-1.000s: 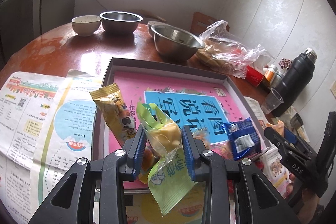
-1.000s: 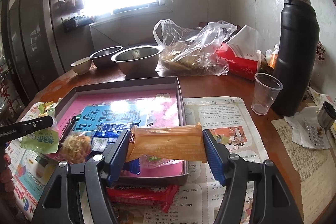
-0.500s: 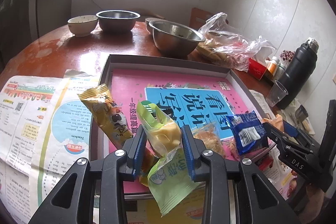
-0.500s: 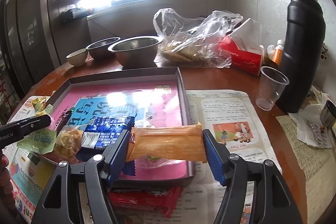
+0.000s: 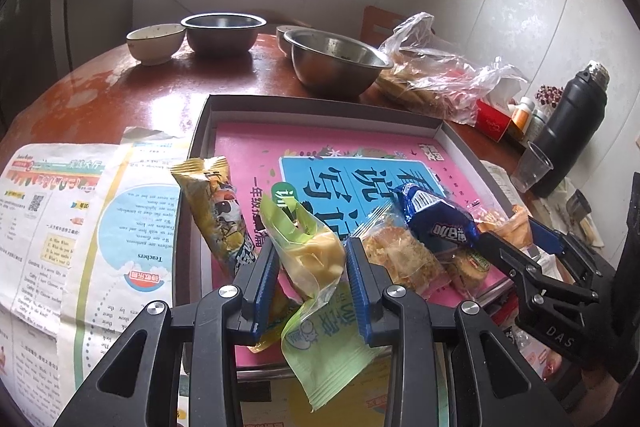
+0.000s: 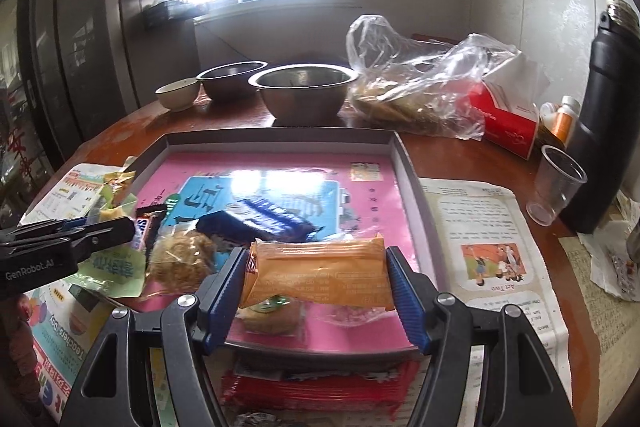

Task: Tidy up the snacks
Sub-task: 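Lift both held snacks and carry them over the pink-lined tray, then lower the green pastry and orange bread into the tray and open both tools, then move both open tools back toward the red bar and foil-wrapped chocolate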

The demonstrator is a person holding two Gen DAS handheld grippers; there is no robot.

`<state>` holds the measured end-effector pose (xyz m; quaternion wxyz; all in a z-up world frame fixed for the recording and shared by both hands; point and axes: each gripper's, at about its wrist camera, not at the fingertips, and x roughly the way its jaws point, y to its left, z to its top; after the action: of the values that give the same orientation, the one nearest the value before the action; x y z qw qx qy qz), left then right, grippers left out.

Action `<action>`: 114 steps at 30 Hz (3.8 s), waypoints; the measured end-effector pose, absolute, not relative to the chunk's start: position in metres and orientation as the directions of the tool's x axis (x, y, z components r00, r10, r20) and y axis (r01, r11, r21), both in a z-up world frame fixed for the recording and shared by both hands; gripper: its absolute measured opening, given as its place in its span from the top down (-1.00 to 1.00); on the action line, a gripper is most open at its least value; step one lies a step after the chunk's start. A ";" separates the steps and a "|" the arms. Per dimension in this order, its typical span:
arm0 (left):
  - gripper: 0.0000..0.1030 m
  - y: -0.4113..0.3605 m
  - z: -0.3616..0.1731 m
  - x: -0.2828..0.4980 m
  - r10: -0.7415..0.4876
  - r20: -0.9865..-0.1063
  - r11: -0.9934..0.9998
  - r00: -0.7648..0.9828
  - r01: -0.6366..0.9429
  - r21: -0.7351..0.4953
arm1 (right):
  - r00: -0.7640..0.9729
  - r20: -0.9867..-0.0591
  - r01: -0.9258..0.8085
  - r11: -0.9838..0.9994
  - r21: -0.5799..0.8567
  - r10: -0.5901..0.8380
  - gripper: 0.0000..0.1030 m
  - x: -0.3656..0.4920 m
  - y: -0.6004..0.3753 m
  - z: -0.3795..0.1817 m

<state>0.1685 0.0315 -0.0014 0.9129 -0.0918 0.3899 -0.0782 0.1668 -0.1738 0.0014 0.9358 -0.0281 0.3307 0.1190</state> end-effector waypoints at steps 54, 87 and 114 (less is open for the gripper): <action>0.31 0.020 -0.002 0.165 -0.252 -0.703 0.965 0.665 0.116 -0.236 | 0.769 -0.596 -0.224 0.971 0.089 0.232 -0.54 0.160 -0.169 0.008; -0.10 0.021 0.009 0.158 -0.237 -0.685 0.968 0.688 0.111 -0.224 | 0.801 -0.549 -0.198 0.971 0.133 0.239 -0.74 0.147 -0.183 0.018; -0.49 0.024 0.046 0.129 -0.227 -0.617 0.970 0.753 0.119 -0.211 | 0.851 -0.457 -0.204 0.965 0.164 0.258 -0.91 0.120 -0.198 0.044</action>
<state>0.1294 0.0243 0.0464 0.9329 -0.0793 0.3387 -0.0928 0.1196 -0.1982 0.0441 0.9605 0.0549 0.2449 0.1203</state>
